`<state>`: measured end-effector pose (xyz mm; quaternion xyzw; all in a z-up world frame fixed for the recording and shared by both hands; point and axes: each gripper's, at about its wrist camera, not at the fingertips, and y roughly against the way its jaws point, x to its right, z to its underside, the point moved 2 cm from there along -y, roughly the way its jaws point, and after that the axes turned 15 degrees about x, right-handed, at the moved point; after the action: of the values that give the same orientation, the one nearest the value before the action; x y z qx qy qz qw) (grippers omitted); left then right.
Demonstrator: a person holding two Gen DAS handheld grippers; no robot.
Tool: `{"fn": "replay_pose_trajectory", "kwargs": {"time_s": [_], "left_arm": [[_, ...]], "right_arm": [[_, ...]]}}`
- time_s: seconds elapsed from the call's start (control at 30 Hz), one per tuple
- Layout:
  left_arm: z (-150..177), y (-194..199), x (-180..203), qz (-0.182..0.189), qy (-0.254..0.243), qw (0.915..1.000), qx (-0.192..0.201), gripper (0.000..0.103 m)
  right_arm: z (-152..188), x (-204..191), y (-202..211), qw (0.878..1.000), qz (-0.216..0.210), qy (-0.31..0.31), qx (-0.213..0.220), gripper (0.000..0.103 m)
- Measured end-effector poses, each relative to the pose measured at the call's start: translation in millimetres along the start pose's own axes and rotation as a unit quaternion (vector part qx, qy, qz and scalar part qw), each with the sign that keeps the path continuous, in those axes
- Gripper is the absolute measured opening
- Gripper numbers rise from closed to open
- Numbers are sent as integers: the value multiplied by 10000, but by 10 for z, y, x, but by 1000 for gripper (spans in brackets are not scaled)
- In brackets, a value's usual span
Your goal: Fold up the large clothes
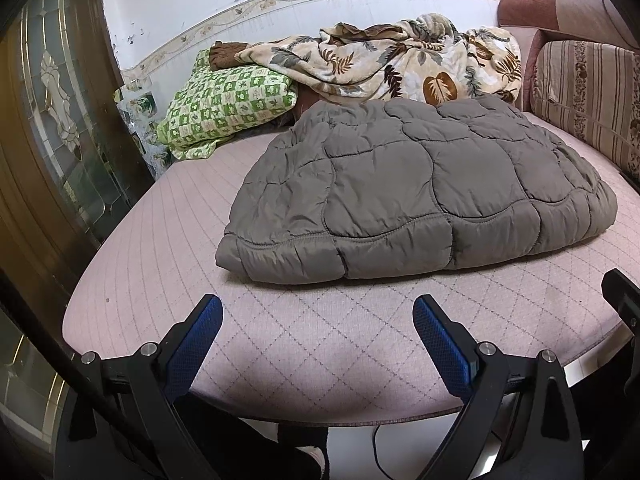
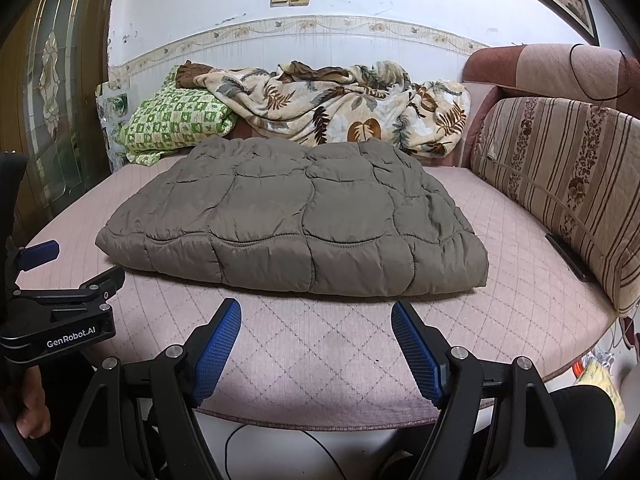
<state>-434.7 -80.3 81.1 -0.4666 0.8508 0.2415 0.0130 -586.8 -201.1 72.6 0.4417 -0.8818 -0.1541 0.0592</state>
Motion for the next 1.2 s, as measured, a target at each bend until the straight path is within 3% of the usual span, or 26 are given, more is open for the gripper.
{"fn": "replay_pose_trajectory", "kwargs": {"time_s": [1.2], "left_arm": [[88,-55,-16,51,71,9998,-159,96]], "right_arm": [[32,36,-41,9999,65,-52,-105,82]]}}
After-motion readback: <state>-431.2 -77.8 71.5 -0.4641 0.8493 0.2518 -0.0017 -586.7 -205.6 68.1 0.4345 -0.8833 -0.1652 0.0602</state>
